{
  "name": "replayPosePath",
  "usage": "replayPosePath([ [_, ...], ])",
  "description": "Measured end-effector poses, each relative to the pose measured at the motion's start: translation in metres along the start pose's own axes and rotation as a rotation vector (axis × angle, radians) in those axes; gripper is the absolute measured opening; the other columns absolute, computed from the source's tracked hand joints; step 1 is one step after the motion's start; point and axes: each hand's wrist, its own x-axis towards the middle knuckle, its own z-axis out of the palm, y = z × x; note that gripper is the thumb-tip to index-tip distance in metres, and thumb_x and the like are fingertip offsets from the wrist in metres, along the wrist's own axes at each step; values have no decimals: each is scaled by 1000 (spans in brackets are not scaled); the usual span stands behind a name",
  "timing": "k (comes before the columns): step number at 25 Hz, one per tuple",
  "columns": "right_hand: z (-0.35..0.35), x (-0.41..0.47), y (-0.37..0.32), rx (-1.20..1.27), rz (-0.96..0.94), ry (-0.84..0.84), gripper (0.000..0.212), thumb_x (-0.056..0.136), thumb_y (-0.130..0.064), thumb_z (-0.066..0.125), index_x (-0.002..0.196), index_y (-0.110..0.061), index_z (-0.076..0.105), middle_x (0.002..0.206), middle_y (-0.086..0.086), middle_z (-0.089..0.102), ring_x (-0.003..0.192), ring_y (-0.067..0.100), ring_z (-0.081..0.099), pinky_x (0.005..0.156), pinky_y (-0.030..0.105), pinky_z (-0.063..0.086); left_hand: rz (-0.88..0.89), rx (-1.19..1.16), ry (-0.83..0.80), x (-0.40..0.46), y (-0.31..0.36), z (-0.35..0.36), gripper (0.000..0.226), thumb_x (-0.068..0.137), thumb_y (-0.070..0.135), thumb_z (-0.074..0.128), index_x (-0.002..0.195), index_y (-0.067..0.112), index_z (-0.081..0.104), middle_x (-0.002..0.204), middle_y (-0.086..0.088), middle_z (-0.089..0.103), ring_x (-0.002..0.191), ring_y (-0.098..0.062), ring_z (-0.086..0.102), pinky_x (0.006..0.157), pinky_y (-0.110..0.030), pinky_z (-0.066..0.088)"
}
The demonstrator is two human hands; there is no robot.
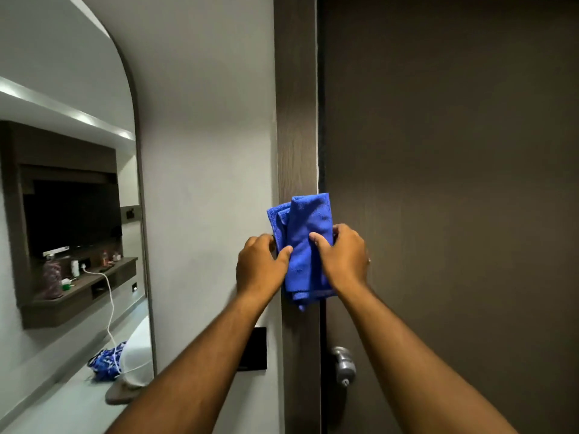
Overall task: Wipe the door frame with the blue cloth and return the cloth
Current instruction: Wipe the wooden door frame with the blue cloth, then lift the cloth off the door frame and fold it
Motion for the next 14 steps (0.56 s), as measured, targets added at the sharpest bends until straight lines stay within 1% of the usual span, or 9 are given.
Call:
replayPosePath([
  [1, -7, -5, 3, 92, 17, -69, 29, 78, -45, 66, 86, -18, 59, 90, 2, 67, 84, 25, 63, 73, 43, 52, -25, -49, 9, -3, 5, 3, 22, 81, 35, 65, 81, 14, 60, 92, -10, 64, 83, -30, 60, 69, -32, 43],
  [2, -13, -11, 3, 173, 37, -103, 26, 79, -42, 67, 78, -17, 58, 81, 1, 66, 75, 22, 63, 69, 42, 53, -25, -87, 17, -6, 9, 5, 20, 80, 33, 66, 78, 14, 59, 88, -9, 65, 79, -29, 60, 67, -31, 42],
  [3, -21, -15, 4, 233, 67, -109, 26, 79, -39, 68, 76, -15, 58, 77, 1, 66, 71, 21, 62, 68, 43, 54, -25, -132, 13, -11, 13, 7, 19, 81, 33, 65, 77, 15, 58, 85, -7, 65, 75, -27, 60, 66, -31, 42],
  [4, -30, -20, 8, 267, 90, -105, 25, 79, -36, 68, 76, -13, 59, 76, 1, 66, 70, 21, 62, 68, 43, 54, -42, -201, 0, -16, 18, 9, 18, 81, 32, 65, 77, 17, 57, 81, -3, 64, 72, -25, 59, 65, -31, 43],
  [6, -54, -29, 19, 311, 118, -114, 19, 81, -30, 67, 81, -12, 63, 80, 3, 70, 74, 21, 64, 72, 44, 55, -95, -377, -46, -30, 28, 18, 16, 83, 33, 62, 79, 20, 53, 73, 5, 61, 66, -18, 56, 61, -30, 41],
  [8, -82, -40, 34, 335, 136, -168, 12, 85, -21, 62, 90, -11, 66, 88, 5, 72, 78, 19, 65, 75, 43, 56, -131, -543, -127, -46, 39, 32, 12, 86, 30, 60, 84, 20, 54, 75, 7, 62, 67, -16, 56, 59, -31, 44],
  [10, -118, -56, 56, 327, 164, -197, 14, 88, -14, 56, 96, -11, 67, 89, 2, 72, 71, 9, 63, 67, 36, 55, -153, -664, -238, -70, 57, 53, 8, 88, 26, 59, 87, 19, 55, 83, -3, 66, 73, -20, 59, 67, -38, 50],
  [12, -159, -75, 81, 309, 213, -182, 17, 88, -8, 53, 96, -10, 68, 82, -3, 70, 61, 1, 58, 56, 24, 49, -161, -720, -363, -101, 79, 75, 7, 88, 26, 59, 88, 20, 56, 89, -9, 69, 78, -25, 63, 76, -45, 52],
  [14, -205, -94, 108, 281, 275, -134, 19, 88, -5, 52, 94, -11, 68, 79, -4, 69, 59, 3, 58, 53, 24, 48, -143, -752, -492, -136, 109, 98, 9, 88, 24, 60, 92, 17, 58, 91, -10, 70, 82, -27, 64, 80, -46, 53],
])
